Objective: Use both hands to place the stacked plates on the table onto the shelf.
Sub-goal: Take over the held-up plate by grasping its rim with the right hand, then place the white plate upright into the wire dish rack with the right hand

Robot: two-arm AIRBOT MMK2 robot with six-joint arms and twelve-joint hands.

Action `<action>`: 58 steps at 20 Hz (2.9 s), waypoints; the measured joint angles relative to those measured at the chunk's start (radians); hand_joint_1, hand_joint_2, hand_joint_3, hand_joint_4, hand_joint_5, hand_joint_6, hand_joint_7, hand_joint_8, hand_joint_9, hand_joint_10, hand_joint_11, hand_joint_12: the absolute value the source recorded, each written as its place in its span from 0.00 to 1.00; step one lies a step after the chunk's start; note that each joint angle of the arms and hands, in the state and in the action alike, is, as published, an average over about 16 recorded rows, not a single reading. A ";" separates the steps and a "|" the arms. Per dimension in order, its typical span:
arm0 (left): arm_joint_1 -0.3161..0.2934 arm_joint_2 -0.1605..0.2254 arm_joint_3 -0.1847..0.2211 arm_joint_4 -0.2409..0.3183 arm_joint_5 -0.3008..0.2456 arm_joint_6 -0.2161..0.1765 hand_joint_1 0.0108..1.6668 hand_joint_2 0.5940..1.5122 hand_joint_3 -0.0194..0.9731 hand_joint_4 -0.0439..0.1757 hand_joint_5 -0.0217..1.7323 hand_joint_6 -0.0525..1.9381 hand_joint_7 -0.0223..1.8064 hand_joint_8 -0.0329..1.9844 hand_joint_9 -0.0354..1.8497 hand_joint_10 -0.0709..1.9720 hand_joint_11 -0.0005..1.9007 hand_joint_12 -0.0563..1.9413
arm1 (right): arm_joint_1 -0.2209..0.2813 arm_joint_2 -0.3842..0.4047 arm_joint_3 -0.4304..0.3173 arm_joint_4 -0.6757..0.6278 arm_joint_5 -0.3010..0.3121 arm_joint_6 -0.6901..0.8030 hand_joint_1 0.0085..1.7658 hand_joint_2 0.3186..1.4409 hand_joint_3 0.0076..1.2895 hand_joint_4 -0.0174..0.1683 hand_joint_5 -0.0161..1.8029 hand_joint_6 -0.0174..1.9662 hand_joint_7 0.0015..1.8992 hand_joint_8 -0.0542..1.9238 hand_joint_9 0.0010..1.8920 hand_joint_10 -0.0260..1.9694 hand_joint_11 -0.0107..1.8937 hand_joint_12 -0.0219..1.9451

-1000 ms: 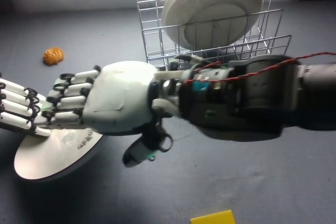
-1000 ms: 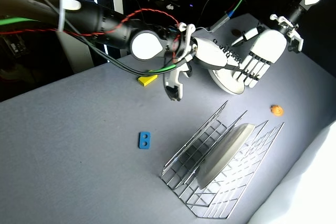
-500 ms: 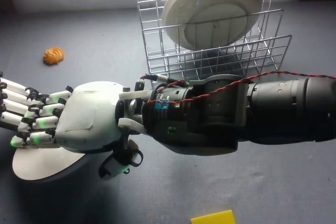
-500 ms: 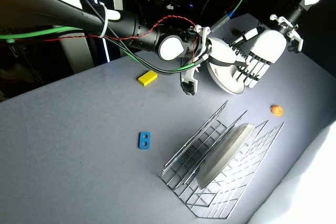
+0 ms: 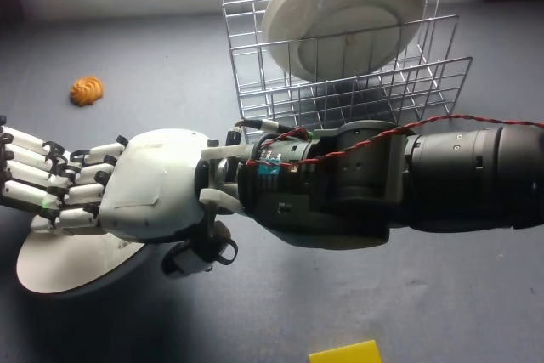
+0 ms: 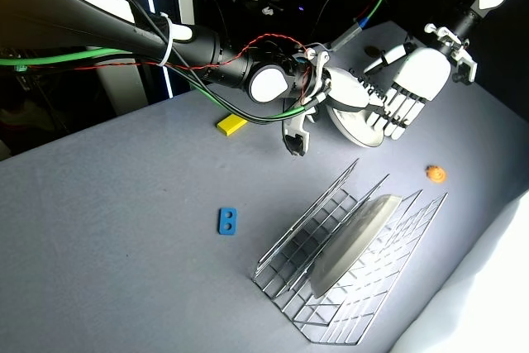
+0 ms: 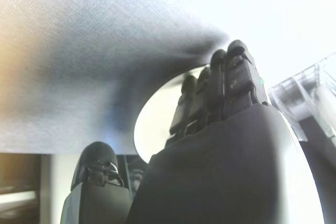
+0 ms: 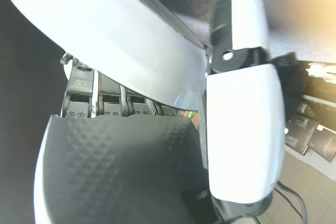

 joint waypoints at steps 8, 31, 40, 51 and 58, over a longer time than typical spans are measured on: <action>-0.001 -0.002 0.000 0.001 0.000 -0.001 0.00 0.53 0.04 0.18 0.02 0.03 0.00 0.01 0.03 0.05 0.01 0.03 | 0.000 0.002 0.003 0.008 0.032 -0.002 0.68 0.63 0.01 0.09 0.31 0.12 0.33 0.12 0.35 0.18 0.25 0.55; -0.260 -0.005 0.036 0.015 -0.033 -0.069 0.00 0.52 0.04 0.22 0.02 0.03 0.02 0.01 0.03 0.04 0.01 0.03 | 0.037 0.057 -0.002 0.051 0.070 -0.003 0.71 0.58 0.00 0.08 0.46 0.37 0.52 0.32 0.56 0.48 0.52 0.50; -0.312 -0.001 0.040 0.020 -0.034 -0.088 0.00 0.52 0.04 0.22 0.02 0.03 0.02 0.01 0.03 0.04 0.01 0.03 | 0.094 0.138 -0.064 0.088 0.054 0.006 0.75 0.58 0.00 0.09 0.51 0.44 0.56 0.36 0.57 0.48 0.51 0.51; -0.324 -0.001 0.041 0.017 -0.031 -0.110 0.00 0.52 0.04 0.22 0.02 0.03 0.02 0.01 0.03 0.04 0.01 0.03 | 0.148 0.302 -0.211 0.003 0.029 0.207 0.76 0.58 0.00 0.10 0.51 0.48 0.58 0.39 0.57 0.49 0.50 0.52; -0.322 0.000 0.040 0.015 -0.032 -0.118 0.00 0.52 0.04 0.22 0.02 0.03 0.02 0.01 0.03 0.04 0.01 0.03 | 0.231 0.399 -0.259 -0.173 -0.017 0.564 0.77 0.58 0.00 0.09 0.51 0.48 0.59 0.39 0.57 0.49 0.50 0.52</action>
